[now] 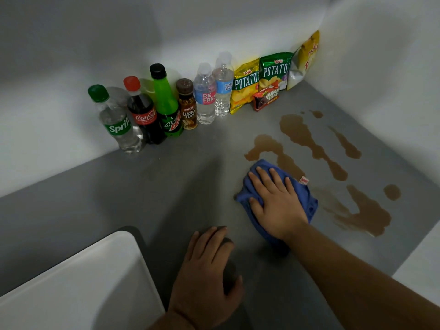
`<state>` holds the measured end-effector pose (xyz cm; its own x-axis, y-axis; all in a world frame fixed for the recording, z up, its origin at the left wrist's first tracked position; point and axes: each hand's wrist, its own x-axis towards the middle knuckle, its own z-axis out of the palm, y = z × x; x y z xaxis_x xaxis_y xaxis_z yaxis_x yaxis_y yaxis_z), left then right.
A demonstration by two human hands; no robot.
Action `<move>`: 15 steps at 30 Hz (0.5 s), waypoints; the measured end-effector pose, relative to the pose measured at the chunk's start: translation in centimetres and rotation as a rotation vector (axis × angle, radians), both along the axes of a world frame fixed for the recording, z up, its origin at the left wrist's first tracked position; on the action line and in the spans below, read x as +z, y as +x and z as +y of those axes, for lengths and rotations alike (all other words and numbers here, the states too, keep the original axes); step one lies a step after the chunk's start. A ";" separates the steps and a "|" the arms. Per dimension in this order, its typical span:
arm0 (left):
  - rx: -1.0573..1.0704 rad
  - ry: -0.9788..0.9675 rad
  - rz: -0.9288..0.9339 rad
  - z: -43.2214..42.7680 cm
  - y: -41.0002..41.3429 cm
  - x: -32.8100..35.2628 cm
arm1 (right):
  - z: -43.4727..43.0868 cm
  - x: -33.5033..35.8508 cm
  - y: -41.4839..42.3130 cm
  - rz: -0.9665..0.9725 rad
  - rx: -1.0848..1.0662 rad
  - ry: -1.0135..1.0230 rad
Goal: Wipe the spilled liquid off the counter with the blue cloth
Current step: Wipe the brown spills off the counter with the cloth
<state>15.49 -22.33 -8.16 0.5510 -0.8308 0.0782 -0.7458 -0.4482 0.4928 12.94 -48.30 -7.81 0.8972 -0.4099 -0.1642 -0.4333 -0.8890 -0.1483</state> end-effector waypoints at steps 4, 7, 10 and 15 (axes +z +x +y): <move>0.024 0.004 0.018 0.0 0.2 0.1 | 2.3 -0.4 2.3 -0.007 -0.058 0.000; 0.055 -0.023 -0.004 -0.2 0.3 0.1 | 2.9 -1.0 -2.2 -0.036 0.098 0.010; 0.080 -0.034 -0.040 -0.8 0.7 0.2 | 0.2 -1.0 -7.0 -0.036 0.144 -0.031; 0.100 -0.094 -0.103 -3.2 3.1 0.6 | -4.6 -0.3 -5.6 -0.003 -0.047 -0.032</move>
